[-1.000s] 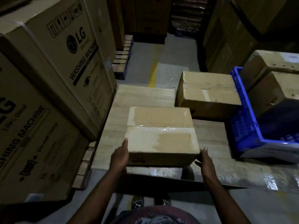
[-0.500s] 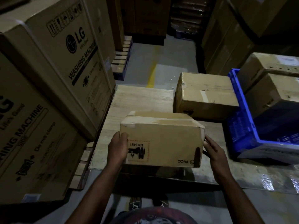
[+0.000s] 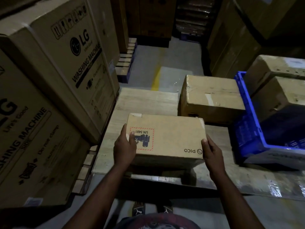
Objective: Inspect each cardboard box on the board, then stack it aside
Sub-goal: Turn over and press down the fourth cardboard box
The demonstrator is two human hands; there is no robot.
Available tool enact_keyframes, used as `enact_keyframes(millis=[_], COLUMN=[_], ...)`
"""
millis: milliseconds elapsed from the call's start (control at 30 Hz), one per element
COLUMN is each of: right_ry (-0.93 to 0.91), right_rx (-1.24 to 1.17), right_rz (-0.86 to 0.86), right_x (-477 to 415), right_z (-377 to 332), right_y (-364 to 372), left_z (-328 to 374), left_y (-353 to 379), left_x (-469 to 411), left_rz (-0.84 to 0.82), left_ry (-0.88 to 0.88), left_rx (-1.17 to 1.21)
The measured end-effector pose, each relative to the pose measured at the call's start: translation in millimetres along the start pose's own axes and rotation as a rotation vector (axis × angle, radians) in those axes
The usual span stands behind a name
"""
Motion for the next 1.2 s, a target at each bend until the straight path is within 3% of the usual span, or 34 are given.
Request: enact_keyframes(millis=[333,567,700,800,1000,1133,1200], right_ry=[0.022,-0.147,-0.225,-0.241,-0.253,-0.270,-0.233], right_rx=[-0.078,-0.152,0.069,0.243,0.212,0.066,0.205], right_rz=[-0.008,-0.104,-0.086,-0.095,-0.201,-0.296,-0.199], right_x=[-10.5,2.9,6.5,7.5,23.3,21.2,16.5], right_z=[-3.2,-49.6,-99.5,-121.4,-146.1,-141.9,-127.9], right_y=[3.3,11.3,6.7,14.6,64.1,77.0,62.3], left_z=[-0.2,-11.1,-17.2,-10.1,91.7,141.5,151.1], left_y=[1.5,-3.2,20.3,36.8,33.4,13.5,2.7], left_x=[-14.1,-17.2,-8.7,0.0,26.2,42.2,46.3], left_rz=[0.019,-0.027,-0.145,-0.257,-0.426,-0.366,-0.316], left_ry=[-0.028,-0.048,-0.135,-0.207,0.127,0.320,0.393], left_rx=[-0.064,-0.028,0.024,-0.089,-0.104,0.023,-0.005])
Point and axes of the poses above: each hand's wrist, its own x-axis away from the middle knuckle, its own y-axis out of the palm, z = x × y, the point moved 8 cm from there along -x, towards the middle knuckle, and after that the axes turned 15 degrees about -z, right-handed, at the moved point
